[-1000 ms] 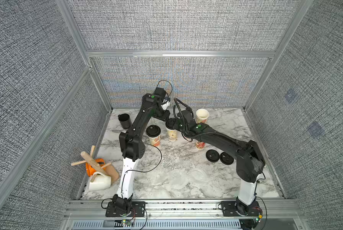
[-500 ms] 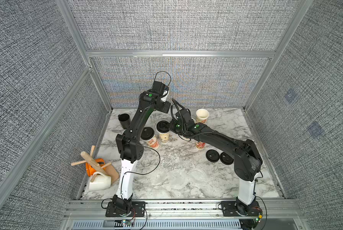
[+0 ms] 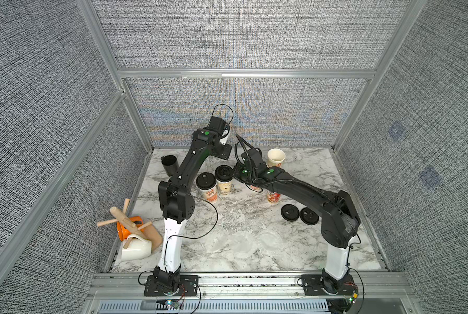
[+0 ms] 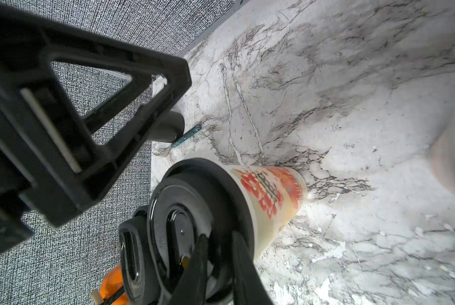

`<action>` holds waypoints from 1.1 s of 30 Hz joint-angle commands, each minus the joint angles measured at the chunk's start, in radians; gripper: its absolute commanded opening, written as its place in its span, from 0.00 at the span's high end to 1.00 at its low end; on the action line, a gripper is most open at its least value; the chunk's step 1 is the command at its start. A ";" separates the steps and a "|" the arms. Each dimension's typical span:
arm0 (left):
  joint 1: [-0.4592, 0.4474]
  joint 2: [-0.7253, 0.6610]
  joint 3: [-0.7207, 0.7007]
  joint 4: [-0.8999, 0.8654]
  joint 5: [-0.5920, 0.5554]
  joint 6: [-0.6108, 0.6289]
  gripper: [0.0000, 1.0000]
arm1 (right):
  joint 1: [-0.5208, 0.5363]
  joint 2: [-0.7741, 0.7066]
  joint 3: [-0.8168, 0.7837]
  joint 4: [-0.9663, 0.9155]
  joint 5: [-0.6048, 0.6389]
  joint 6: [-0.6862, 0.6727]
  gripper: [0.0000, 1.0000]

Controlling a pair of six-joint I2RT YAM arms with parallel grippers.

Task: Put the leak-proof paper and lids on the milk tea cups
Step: Secure the cup lid on the cup.

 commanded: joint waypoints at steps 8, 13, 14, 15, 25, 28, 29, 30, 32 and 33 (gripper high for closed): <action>0.002 -0.050 0.010 -0.071 -0.022 0.020 0.40 | -0.008 0.011 -0.006 -0.183 0.020 -0.016 0.82; 0.002 -0.082 -0.001 -0.157 0.039 0.038 0.42 | -0.014 0.010 -0.002 -0.185 0.024 -0.016 0.82; 0.002 -0.088 -0.006 -0.176 0.051 0.044 0.43 | -0.014 0.011 0.000 -0.184 0.024 -0.016 0.82; 0.003 -0.094 -0.013 -0.189 0.060 0.048 0.43 | -0.014 0.010 0.002 -0.186 0.024 -0.016 0.82; 0.002 -0.098 -0.022 -0.297 0.103 0.116 0.43 | -0.016 0.020 0.015 -0.187 0.021 -0.016 0.82; 0.002 -0.092 -0.016 -0.315 0.105 0.127 0.43 | -0.017 0.023 0.017 -0.189 0.019 -0.016 0.82; 0.002 -0.091 -0.016 -0.318 0.107 0.131 0.43 | -0.016 0.023 0.018 -0.189 0.021 -0.016 0.82; 0.002 -0.090 -0.015 -0.318 0.110 0.134 0.43 | -0.016 0.024 0.017 -0.189 0.020 -0.016 0.82; 0.002 -0.088 -0.015 -0.322 0.116 0.139 0.43 | -0.016 0.023 0.017 -0.189 0.020 -0.016 0.82; 0.002 -0.086 -0.013 -0.326 0.121 0.143 0.43 | -0.016 0.024 0.017 -0.189 0.020 -0.016 0.82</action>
